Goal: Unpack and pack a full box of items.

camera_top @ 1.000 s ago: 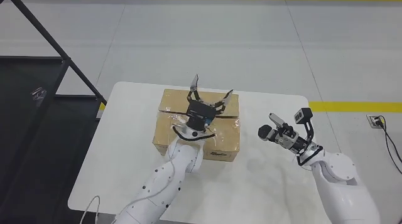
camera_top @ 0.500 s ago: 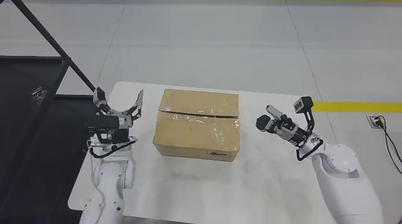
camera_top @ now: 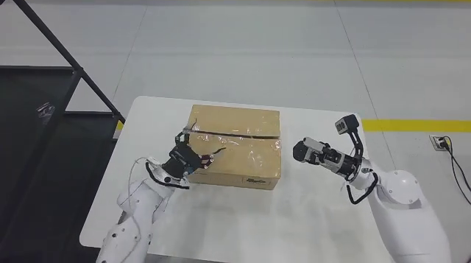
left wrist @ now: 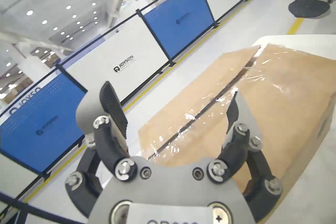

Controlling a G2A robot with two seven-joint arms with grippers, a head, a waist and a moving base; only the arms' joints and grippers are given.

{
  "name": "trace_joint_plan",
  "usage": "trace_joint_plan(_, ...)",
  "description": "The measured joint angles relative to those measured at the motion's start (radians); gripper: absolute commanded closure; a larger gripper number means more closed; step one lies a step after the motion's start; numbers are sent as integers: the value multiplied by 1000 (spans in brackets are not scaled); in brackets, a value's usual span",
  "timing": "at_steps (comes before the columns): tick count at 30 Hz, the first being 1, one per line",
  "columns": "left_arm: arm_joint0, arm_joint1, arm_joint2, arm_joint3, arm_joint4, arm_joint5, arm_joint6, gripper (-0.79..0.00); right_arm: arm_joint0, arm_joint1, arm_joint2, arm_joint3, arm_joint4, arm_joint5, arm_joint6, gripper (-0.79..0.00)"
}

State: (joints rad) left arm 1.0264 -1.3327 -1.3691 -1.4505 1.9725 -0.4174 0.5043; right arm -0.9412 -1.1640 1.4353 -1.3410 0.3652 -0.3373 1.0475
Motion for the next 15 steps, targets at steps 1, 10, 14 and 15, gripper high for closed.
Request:
trace_joint_plan(1,-22,-1,14,11,-18,-36,-2,-785,-9,2,6,2,5,-5,0,-785)
trace_joint_plan(10,-28,-1,20,17,-30,-55,-8,-785,-19,4,12,4,3,-2,-8,-785)
trace_joint_plan(14,-49,-2,43,40,-27,-54,-69,-785,-31,5,16,-9,11,2,-33,-785)
trace_joint_plan(15,-61,-3,50,50,-29,-60,-80,-785,-36,5,19,-13,19,2,-39,-785)
